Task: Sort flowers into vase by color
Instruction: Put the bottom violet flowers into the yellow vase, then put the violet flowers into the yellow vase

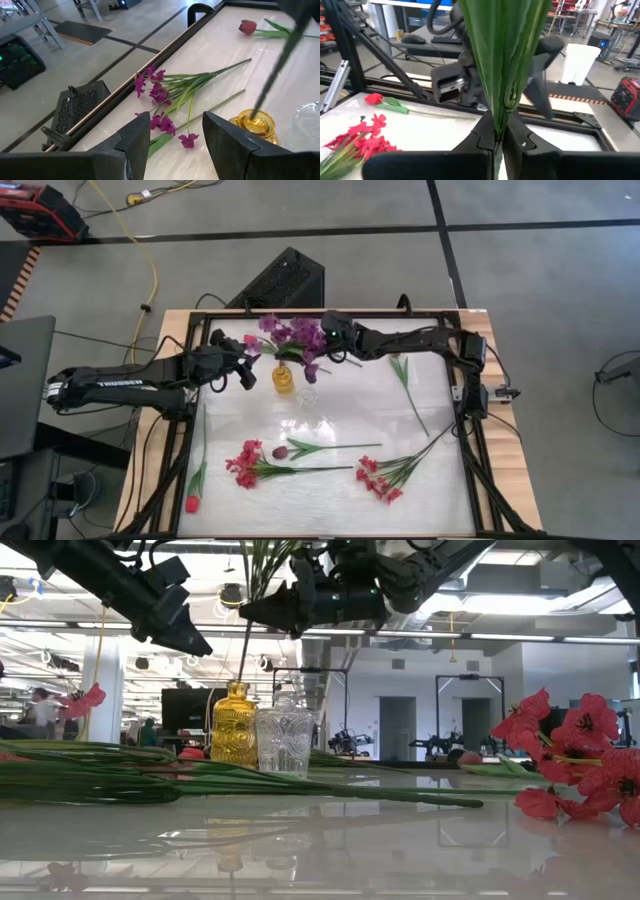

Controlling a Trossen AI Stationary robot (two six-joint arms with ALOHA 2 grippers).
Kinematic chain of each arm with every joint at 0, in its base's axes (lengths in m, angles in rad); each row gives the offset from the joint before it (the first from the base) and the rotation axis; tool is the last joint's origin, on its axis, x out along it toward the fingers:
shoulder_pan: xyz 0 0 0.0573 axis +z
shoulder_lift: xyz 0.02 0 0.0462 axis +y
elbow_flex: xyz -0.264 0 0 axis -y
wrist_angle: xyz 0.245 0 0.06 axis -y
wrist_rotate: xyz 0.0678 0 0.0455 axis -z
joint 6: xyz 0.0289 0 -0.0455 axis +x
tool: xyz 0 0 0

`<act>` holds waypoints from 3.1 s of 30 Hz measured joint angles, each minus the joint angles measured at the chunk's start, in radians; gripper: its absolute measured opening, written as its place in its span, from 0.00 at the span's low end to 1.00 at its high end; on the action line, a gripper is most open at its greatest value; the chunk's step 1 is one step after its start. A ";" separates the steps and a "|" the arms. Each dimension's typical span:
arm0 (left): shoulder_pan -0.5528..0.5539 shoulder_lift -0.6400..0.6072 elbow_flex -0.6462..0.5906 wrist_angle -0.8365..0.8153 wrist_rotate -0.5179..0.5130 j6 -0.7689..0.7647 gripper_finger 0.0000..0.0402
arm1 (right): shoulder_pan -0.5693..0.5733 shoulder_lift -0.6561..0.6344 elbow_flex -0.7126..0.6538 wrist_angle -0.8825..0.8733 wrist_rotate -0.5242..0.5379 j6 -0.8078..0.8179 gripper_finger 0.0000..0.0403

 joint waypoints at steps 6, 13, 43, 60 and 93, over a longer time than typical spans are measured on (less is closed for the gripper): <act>0.000 0.006 0.000 0.004 0.000 0.003 0.43 | 0.009 0.040 -0.002 0.004 -0.003 0.011 0.10; 0.000 0.016 0.000 0.011 0.025 0.003 0.43 | -0.002 0.038 0.000 -0.027 -0.003 0.038 0.20; 0.000 0.004 0.019 -0.251 -0.055 -0.069 0.43 | -0.270 0.024 0.316 -1.267 -0.007 -0.193 0.67; 0.000 -0.032 0.005 -0.343 -0.064 -0.158 0.43 | -0.251 0.025 0.127 -1.044 0.289 -0.086 0.67; -0.003 -0.032 0.003 -0.329 -0.034 -0.139 0.43 | -0.183 0.150 0.084 -1.007 0.444 0.038 0.45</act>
